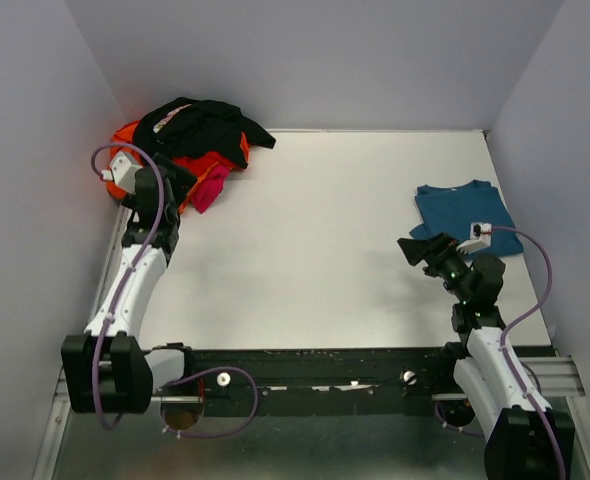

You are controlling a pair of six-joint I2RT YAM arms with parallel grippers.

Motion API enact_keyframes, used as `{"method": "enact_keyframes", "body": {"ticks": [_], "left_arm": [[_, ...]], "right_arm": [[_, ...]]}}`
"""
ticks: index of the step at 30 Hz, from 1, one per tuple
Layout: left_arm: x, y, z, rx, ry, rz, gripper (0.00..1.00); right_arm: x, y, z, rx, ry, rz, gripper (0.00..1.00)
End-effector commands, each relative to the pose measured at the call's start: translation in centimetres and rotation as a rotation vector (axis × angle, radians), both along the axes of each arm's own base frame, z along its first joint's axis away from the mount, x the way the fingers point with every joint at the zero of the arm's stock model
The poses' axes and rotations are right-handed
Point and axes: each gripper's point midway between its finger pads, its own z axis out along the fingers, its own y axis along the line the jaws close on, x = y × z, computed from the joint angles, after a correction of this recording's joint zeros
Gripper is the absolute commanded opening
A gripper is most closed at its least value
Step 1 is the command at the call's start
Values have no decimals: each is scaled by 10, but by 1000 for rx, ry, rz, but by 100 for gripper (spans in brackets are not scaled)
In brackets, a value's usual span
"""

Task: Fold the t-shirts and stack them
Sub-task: Grab crumpled tshirt from bin with the left arm

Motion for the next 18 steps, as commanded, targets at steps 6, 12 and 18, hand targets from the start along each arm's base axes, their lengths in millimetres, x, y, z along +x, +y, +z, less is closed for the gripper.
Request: {"method": "enact_keyframes", "body": {"ticks": [6,12,18], "left_arm": [[91,33,-29,10,251,122,95],[157,38,-56,18,313,105,88],[199,53,-61,53,292,131,80]], "right_arm": [[-4,-9,10,-20,-64,-58,98],[-4,-7,10,-28,-55,-46,97],[-3,-9,11,-36,-58,-53,94]]}}
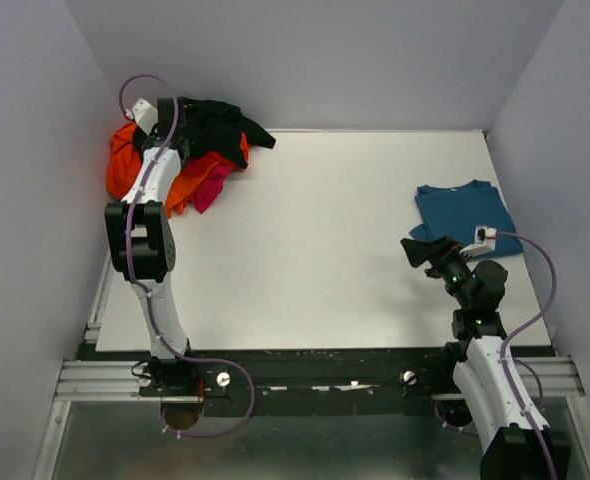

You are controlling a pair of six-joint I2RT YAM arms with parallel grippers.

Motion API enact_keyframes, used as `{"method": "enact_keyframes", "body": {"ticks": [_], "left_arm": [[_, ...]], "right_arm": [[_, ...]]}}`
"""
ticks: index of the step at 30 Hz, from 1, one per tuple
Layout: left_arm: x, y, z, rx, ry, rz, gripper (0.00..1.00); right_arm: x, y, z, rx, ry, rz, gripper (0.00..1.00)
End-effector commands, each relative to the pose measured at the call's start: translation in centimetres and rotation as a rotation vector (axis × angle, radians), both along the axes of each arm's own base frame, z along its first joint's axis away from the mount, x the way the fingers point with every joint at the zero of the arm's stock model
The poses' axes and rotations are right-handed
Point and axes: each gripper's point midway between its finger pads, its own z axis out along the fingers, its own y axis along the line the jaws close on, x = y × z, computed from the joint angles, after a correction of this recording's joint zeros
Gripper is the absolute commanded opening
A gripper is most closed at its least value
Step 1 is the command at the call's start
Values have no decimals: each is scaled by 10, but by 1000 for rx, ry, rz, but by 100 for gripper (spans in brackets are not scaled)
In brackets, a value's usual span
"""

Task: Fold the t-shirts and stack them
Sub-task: Grab crumpled tshirt from bin with the left arm

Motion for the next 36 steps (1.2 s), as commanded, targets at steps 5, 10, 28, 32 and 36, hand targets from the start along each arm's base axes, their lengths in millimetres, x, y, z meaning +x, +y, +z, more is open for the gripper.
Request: {"method": "enact_keyframes", "body": {"ticks": [5,10,28,32,36], "left_arm": [[27,21,2,16,-8,9,37],[12,16,42,27,-94,-17,21],[-53,-140,259,0,-579,-408,0],[-90,-217,340,4,-742,-583,0],[-145,-235,438,64,-919,-636,0]], "right_arm": [[3,-5,-3,-13,2,-29,85],[2,-1,-5,-7,-3,-5,84],[2,-4,-3,-7,-1,-22,85],[2,-4,-3,-1,4,-24,85],[2,-5,-2,-4,2,-27,85]]}}
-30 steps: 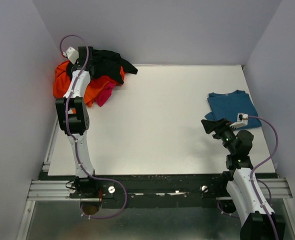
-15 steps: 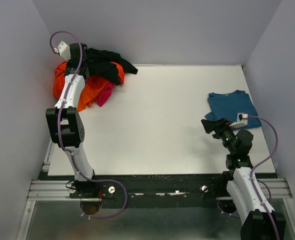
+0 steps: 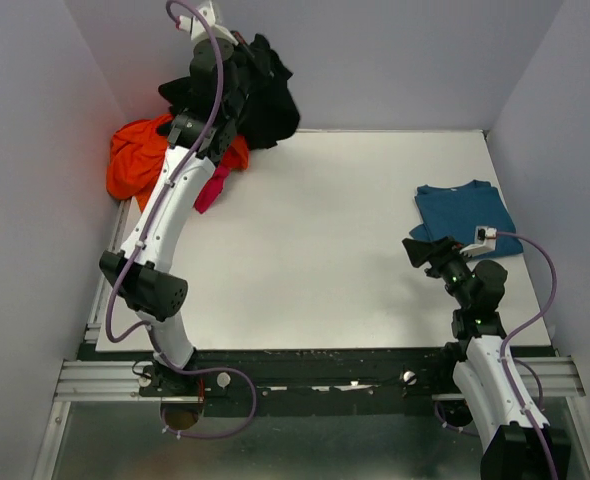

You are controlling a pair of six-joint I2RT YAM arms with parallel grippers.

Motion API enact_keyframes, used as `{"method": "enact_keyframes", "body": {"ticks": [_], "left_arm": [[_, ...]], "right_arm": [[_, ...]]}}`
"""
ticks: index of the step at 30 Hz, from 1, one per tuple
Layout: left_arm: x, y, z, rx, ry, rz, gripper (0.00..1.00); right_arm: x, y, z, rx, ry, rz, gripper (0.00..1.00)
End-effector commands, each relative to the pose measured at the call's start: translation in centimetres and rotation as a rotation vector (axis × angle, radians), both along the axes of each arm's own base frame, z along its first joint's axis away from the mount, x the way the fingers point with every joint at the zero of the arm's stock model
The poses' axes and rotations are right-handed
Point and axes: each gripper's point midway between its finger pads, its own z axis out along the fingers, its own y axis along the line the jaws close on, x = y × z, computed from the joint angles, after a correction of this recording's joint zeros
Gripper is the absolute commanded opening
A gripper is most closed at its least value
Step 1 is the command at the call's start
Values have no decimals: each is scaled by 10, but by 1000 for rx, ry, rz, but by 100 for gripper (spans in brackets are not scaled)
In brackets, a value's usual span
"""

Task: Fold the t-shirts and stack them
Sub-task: Grab crumpled tshirt from bin with the left arm, then move the tshirt to the center of the board

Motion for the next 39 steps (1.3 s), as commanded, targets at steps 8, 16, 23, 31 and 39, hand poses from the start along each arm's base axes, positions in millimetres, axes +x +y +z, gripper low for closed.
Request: {"method": "enact_keyframes", "body": {"ticks": [8,16,23,31,39], "left_arm": [[-145,53,142,-28,-350,112,0],[-161,84,-175,-134,116,256,69],[-188,89,-238,-26,313,231,99],[-215,92,-277,81,474,186,99],[-225,74,-313,91,543,71,98]], "right_arm": [[1,-3,0,3,8,-22,85],[1,-3,-4,31,38,-28,86],[5,-5,-9,8,170,-30,92],[-11,1,-41,-37,389,41,77],[-45,19,-60,-74,509,169,74]]}}
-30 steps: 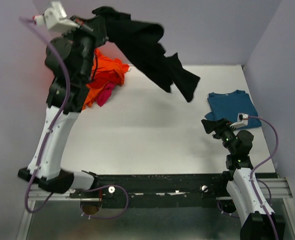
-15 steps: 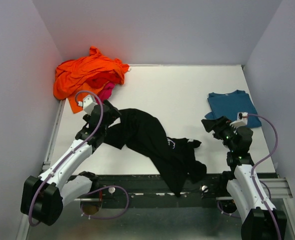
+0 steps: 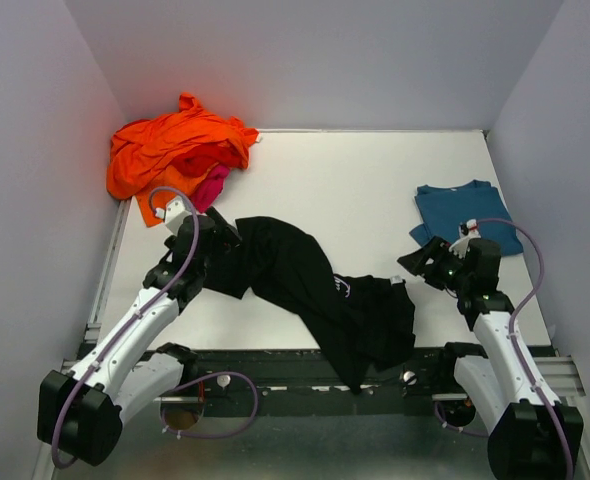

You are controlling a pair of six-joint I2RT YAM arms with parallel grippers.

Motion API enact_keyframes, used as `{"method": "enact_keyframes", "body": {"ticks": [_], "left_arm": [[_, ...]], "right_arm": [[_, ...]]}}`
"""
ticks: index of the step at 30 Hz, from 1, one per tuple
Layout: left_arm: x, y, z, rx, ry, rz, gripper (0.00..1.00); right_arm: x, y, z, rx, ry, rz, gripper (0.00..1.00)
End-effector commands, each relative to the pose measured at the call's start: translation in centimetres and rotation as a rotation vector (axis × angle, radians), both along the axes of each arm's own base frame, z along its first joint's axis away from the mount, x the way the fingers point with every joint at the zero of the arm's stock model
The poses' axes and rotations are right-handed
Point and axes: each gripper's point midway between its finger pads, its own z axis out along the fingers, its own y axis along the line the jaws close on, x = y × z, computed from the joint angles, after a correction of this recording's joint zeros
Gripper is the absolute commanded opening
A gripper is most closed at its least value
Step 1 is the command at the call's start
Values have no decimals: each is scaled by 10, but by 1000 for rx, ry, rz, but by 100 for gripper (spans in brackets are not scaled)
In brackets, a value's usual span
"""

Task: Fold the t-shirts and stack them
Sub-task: Move the tshirt to the center of the board, then flatten out the tshirt

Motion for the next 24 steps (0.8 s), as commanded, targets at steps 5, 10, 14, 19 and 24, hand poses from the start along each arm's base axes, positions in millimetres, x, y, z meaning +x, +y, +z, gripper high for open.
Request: {"method": "enact_keyframes", "body": {"ticks": [5,10,14,19,24], "left_arm": [[-1,-37,-37,-15,94,-224,97],[7,-61,-56,-41,166,-338,95],[10,-73,-65,-62,191,-379,91],[13,-77,-72,-52,219,-405,87],[22,-55,-94,50,300,-301,67]], "right_arm": [[-38,35,-18,11,136,170,67],[-44,48,-25,33,191,242,56],[-42,53,-25,47,204,275,3],[-16,43,-2,-14,128,225,1],[12,40,22,-21,92,185,1]]}}
